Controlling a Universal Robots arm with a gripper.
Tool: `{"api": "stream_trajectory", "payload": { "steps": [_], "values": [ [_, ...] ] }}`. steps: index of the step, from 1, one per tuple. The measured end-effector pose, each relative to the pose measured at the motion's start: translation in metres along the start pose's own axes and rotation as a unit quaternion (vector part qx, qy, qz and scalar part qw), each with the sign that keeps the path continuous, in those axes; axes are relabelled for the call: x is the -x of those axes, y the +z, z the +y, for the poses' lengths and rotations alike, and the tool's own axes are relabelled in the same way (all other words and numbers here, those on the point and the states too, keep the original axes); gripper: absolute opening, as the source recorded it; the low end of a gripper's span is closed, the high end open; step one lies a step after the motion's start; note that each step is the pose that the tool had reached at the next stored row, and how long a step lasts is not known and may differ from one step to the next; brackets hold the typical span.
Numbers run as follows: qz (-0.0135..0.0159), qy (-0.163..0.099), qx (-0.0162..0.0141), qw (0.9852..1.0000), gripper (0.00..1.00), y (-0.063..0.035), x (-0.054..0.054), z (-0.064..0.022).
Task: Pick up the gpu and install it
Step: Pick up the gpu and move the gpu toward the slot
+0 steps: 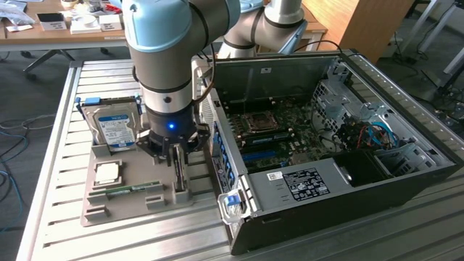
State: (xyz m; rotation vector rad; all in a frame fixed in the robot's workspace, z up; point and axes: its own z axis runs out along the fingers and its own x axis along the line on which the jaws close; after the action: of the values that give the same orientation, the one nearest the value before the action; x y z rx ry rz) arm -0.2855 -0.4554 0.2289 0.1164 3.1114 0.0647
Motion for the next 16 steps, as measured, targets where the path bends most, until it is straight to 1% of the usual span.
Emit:
{"api": "stream_trajectory", "payload": {
  "steps": [9, 10, 13, 14, 16],
  "values": [
    [0.0000, 0.000, 0.0000, 1.0000, 0.42, 0.0000, 0.0007, 0.0000],
    [0.0000, 0.000, 0.0000, 1.0000, 0.40, 0.0000, 0.0007, 0.0000],
    [0.0000, 0.000, 0.0000, 1.0000, 0.40, 0.0000, 0.0007, 0.0000],
    [0.0000, 0.000, 0.0000, 1.0000, 0.33, 0.0000, 0.0007, 0.0000],
    [0.0000, 0.000, 0.0000, 1.0000, 0.33, 0.0000, 0.0007, 0.0000]
  ]
}}
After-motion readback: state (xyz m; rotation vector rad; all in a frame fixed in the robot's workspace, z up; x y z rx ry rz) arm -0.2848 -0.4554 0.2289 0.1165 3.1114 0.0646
